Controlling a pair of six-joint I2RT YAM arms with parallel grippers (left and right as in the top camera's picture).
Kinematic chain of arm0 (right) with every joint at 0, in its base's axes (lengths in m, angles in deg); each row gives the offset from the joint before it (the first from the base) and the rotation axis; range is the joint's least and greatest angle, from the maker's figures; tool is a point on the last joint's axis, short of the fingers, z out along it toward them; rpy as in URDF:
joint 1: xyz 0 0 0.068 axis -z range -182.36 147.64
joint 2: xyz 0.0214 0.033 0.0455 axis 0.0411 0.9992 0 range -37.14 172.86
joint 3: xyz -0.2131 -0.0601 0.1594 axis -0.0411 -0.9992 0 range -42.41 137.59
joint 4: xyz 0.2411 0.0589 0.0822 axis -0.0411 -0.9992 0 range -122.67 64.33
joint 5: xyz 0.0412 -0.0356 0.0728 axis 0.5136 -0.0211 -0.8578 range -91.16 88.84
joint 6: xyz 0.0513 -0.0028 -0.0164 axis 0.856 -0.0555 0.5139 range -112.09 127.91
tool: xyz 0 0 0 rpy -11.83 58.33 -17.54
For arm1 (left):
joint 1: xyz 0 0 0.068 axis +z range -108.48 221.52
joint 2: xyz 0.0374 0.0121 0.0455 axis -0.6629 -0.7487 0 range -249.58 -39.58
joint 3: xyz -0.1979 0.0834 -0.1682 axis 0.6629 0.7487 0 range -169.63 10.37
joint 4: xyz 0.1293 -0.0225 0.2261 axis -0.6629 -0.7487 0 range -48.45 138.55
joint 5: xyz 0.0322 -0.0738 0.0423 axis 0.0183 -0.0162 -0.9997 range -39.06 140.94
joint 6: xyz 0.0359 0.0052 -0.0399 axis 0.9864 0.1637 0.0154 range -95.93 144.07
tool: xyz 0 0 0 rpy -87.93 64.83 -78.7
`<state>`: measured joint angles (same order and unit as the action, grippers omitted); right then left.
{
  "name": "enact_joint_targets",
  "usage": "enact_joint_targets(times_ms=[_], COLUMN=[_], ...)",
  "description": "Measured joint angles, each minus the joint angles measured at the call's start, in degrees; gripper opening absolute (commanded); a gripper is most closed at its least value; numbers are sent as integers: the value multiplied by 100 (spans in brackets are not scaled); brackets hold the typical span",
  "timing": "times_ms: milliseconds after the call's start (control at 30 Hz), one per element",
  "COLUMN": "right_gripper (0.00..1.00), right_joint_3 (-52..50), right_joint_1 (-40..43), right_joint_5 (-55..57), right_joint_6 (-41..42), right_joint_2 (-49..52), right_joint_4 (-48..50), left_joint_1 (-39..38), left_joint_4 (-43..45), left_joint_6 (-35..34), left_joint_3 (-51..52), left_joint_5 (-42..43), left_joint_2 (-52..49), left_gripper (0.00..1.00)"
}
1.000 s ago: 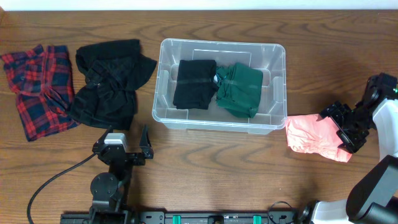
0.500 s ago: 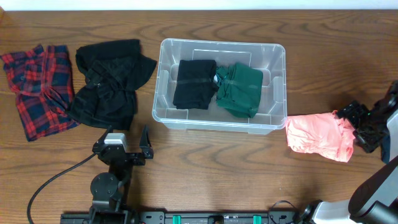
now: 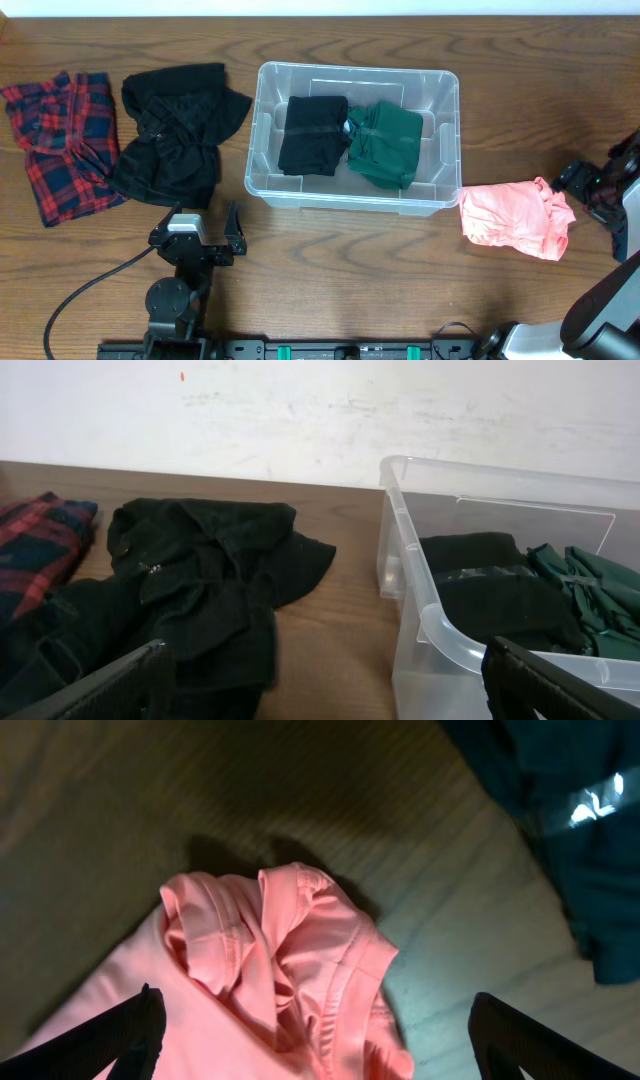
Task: Pack container
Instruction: 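Grasp the pink shirt with the right gripper and lift it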
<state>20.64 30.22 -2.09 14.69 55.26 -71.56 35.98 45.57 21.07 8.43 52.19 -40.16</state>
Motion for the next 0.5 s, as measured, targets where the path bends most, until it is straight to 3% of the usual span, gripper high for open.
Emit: enact_joint_targets(times_ms=[233,500], right_gripper=[90,86], right_joint_3=[-643,-986], right_joint_1=[0,0], right_joint_5=[-354,-588], right_joint_6=[-697,-876], right_joint_2=[4,24], right_joint_4=[422,647], left_joint_1=[0,0], left_joint_4=[0,0], left_joint_6=[0,0], left_joint_3=[0,0], left_joint_5=[0,0], left_joint_2=[0,-2], left_gripper=[98,98])
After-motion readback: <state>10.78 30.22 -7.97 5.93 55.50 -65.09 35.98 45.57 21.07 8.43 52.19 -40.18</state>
